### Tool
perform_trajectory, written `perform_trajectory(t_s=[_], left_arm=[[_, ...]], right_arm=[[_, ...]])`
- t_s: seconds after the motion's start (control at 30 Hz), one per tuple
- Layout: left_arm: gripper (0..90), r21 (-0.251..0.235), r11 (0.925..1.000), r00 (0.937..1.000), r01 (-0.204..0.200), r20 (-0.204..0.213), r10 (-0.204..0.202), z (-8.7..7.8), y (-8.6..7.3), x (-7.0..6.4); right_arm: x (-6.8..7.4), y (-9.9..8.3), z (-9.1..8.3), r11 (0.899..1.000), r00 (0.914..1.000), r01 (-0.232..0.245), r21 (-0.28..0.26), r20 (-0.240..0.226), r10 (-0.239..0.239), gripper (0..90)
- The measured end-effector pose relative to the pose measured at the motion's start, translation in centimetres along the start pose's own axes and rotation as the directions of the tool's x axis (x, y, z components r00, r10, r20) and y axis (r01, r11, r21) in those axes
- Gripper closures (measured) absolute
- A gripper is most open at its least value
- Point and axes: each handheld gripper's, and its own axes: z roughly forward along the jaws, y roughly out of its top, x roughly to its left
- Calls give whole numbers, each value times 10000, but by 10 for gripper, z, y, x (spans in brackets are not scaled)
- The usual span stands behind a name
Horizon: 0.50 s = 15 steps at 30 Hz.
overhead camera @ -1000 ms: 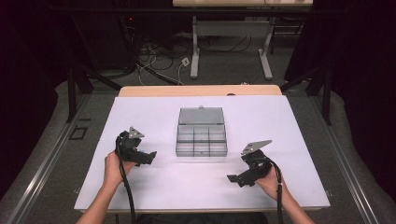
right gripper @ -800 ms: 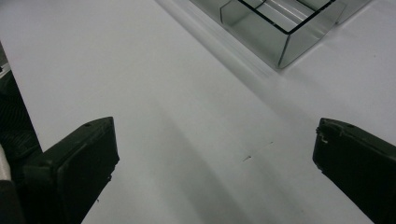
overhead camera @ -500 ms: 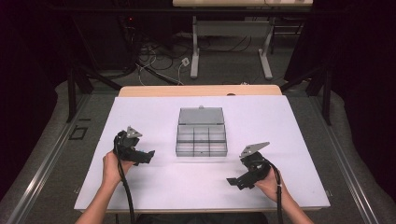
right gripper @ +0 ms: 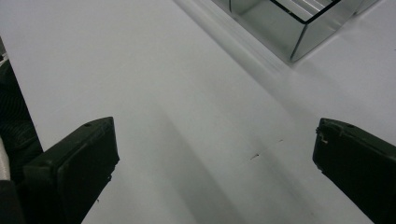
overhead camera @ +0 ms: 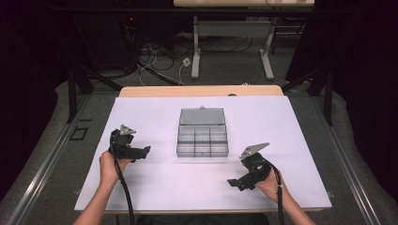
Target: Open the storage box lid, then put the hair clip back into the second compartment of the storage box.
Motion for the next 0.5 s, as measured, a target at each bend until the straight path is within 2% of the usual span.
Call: perform_trajectory(t_s=[0.13, 0.23, 0.33, 0.37, 0.4, 0.5], left_arm=[[153, 96, 9999, 9999, 104, -82, -104, 0, -1, 2], [173, 228, 9997, 9999, 34, -102, -32, 1, -1, 2], [231, 336, 9994, 9999, 58, -147, -53, 2, -2, 2], [258, 377, 9993, 9999, 24, -118, -20, 1, -3, 2], [278, 403, 9992, 10000, -23, -69, 26, 1, -3, 2], [320, 505, 9981, 9994, -349, 107, 344, 0, -3, 1]], right_arm=[[-1, 0, 0, 10000, 10000, -54, 79, -43, 54, 0], [-1, 0, 0, 10000, 10000, -31, 90, -56, 31, 0], [-1, -1, 1, 10000, 10000, -39, 83, 6, 39, 0], [-1, -1, 2, 10000, 10000, 52, 2, -15, -52, 0], [-1, -1, 1, 9998, 10000, 54, 182, -38, -54, 0], [-1, 0, 1, 9998, 10000, 71, 179, -27, -71, 0]])
